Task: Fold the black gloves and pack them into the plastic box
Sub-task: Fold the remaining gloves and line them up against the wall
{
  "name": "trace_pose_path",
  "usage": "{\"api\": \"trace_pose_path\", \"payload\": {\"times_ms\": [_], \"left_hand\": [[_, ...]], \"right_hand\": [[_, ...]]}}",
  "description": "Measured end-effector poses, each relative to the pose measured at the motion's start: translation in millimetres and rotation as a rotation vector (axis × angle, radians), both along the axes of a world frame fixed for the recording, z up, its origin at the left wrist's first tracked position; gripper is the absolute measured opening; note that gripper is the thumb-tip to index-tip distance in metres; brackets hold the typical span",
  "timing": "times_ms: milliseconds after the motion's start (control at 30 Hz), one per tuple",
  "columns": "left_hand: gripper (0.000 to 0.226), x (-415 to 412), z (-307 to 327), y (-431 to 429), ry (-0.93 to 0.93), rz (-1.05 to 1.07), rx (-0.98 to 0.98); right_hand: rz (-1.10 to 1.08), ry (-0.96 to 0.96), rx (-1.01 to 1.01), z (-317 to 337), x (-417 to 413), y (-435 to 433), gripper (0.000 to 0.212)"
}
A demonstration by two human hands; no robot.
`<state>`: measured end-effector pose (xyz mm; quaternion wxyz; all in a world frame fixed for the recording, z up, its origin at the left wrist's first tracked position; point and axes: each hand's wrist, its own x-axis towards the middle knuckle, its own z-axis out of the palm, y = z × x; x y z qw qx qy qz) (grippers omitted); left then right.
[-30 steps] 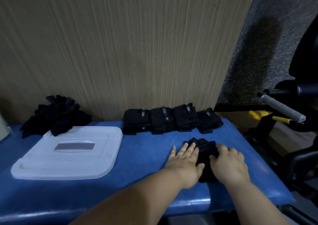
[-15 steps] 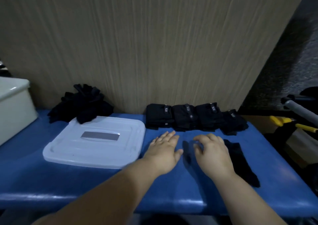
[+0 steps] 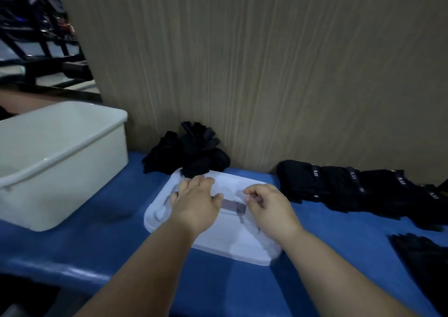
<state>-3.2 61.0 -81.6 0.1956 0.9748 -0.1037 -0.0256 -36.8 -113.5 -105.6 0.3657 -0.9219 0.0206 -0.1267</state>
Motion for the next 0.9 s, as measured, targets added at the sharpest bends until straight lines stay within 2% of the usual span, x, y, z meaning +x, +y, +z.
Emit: {"api": "trace_pose_path", "payload": {"times_ms": [233,400,467,567,633,800,900], "left_hand": [[0.049,32,-4,45,0.114,0.178,-0.167],[0.050,36,-1,50,0.162,0.228,-0.311],[0.051,34,1,47,0.165,0.217,-0.339],[0.052,35,-1,43,0.178,0.215,-0.332],[0.051,38,-4,41,0.146,0.206,-0.295],[0.045,26,0,36,0.096,0.149,-0.286],[0.030,21,-2,31,0.027,0.096,-0.281]], "right_hand": [[0.007,0.002,0.075,10,77,63,0.030],[0.014,0.061,0.018,10,102,81,0.045],[0.001,0.090,-0.012,10,107,83,0.041],[0.004,0.070,-0.057,9,108,83,0.015],[0.039,0.034,-0.083,9,104,80,0.005],[0.131,0.034,-0.037,13,85,62,0.012],[0.089,0.061,0.064,19,62,43,0.019]]}}
